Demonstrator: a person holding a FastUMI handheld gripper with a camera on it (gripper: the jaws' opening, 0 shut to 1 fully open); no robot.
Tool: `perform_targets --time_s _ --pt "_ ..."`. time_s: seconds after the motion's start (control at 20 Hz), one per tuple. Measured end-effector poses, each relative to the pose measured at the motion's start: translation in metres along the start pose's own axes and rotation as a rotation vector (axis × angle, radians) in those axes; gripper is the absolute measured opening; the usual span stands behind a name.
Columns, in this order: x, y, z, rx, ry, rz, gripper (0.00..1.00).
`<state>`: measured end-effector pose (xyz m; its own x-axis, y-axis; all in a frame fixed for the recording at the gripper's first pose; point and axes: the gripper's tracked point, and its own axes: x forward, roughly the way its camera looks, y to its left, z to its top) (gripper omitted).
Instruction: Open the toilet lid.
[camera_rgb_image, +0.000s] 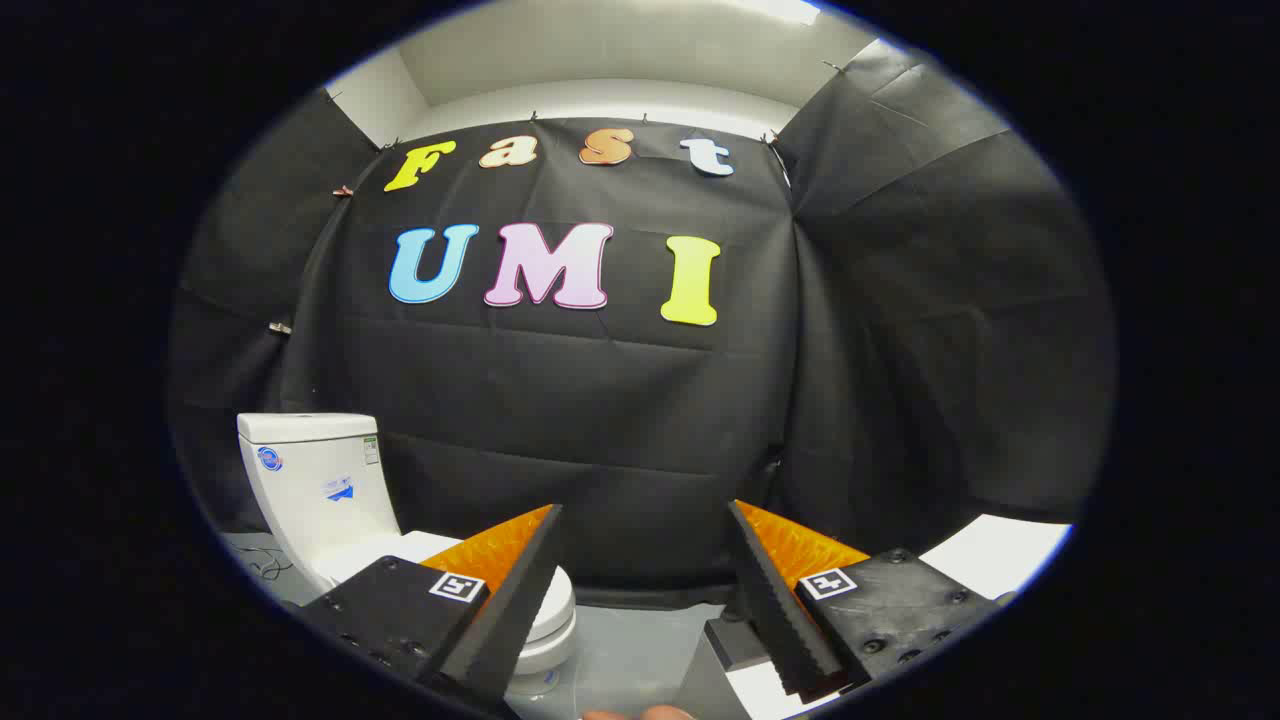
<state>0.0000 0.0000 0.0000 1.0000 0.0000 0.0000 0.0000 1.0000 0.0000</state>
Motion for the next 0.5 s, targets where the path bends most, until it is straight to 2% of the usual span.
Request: perform_targets --time_s 0.5 --pt "0.0013 0.0001 0.0003 -0.002 -0.003 0.001 0.98"
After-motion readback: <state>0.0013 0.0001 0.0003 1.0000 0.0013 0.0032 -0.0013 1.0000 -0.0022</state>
